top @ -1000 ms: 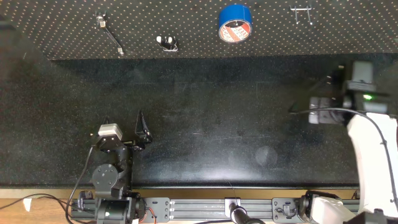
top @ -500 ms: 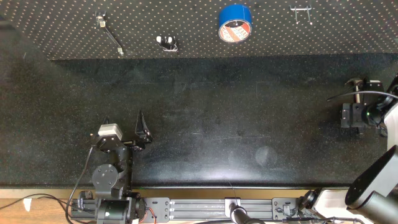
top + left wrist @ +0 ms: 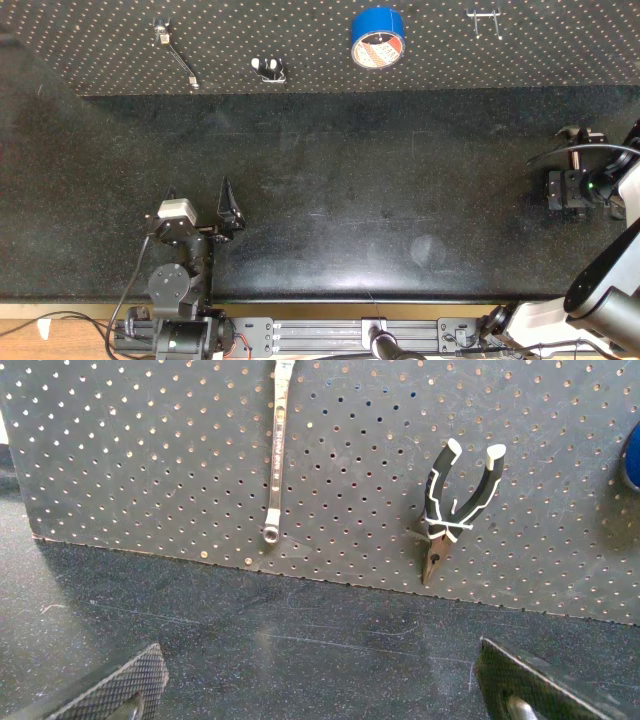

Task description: Place Tools Onto Pegboard

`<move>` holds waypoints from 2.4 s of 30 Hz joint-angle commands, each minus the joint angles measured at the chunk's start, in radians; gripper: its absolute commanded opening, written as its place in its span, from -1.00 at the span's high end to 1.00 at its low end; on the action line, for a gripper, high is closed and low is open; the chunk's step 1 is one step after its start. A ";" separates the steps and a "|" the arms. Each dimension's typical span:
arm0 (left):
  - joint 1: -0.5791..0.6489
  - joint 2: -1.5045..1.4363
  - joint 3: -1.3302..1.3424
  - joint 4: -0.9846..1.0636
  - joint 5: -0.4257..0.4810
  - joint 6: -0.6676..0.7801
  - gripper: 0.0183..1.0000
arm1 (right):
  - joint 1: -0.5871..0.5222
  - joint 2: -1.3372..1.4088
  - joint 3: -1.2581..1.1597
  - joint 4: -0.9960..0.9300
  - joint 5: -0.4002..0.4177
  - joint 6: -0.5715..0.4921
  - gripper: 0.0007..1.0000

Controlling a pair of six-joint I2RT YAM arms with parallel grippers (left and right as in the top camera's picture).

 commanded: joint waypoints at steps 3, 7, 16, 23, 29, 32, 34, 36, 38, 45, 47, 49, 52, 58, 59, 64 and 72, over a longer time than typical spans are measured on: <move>-0.003 -0.007 -0.002 -0.007 0.000 0.013 -0.99 | -0.004 0.020 -0.002 -0.003 -0.009 -0.014 -0.61; -0.003 -0.007 -0.002 -0.007 0.000 0.013 -0.99 | -0.004 0.021 -0.002 -0.003 -0.009 -0.014 0.62; -0.003 -0.007 -0.002 -0.007 0.000 0.013 -0.99 | -0.003 -0.188 -0.011 0.007 -0.101 0.209 0.85; -0.003 -0.007 -0.002 -0.007 0.000 0.013 -0.99 | 0.260 -0.536 -0.011 0.073 -0.144 0.487 0.85; -0.003 -0.007 -0.002 -0.007 0.000 0.013 -0.99 | 0.529 -0.592 -0.011 0.320 -0.110 0.541 0.86; -0.003 -0.007 -0.002 -0.007 0.000 0.013 -0.99 | 0.570 -0.501 -0.011 0.327 -0.110 0.541 0.86; -0.003 -0.007 -0.002 -0.007 0.000 0.013 -0.99 | 0.584 -0.469 -0.011 0.338 -0.110 0.541 0.86; -0.003 -0.007 -0.002 -0.007 0.000 0.013 -0.99 | 0.603 -0.441 -0.011 0.361 -0.110 0.541 0.86; -0.003 -0.007 -0.002 -0.007 0.000 0.013 -0.99 | 0.603 -0.422 -0.011 0.365 -0.110 0.541 0.86; -0.003 -0.008 -0.002 -0.007 0.000 0.013 -0.99 | 0.603 -0.360 -0.011 0.356 -0.110 0.541 -0.13; -0.003 -0.007 -0.002 -0.007 0.000 0.013 -0.99 | 0.603 -0.354 -0.011 0.346 -0.110 0.541 -0.26; -0.003 -0.007 -0.002 -0.007 0.000 0.013 -0.99 | 0.603 -0.355 -0.012 0.345 -0.098 0.541 -0.65; -0.003 -0.007 -0.002 -0.007 -0.001 0.013 -0.99 | 0.603 -0.365 -0.039 0.366 -0.060 0.541 -1.00; -0.003 -0.007 -0.002 -0.007 0.000 0.013 -0.99 | 0.603 -0.548 -0.499 0.822 -0.061 0.542 -0.99; -0.003 -0.007 -0.002 -0.007 0.000 0.013 -0.99 | 0.603 -0.588 -0.559 0.864 -0.061 0.554 -0.99; -0.003 -0.007 -0.002 -0.007 0.000 0.013 -0.99 | 0.603 -0.873 -0.847 0.982 -0.061 0.632 -0.99; -0.003 -0.007 -0.002 -0.007 0.000 0.013 -0.99 | 0.603 -1.220 -0.979 0.832 -0.061 0.657 -0.99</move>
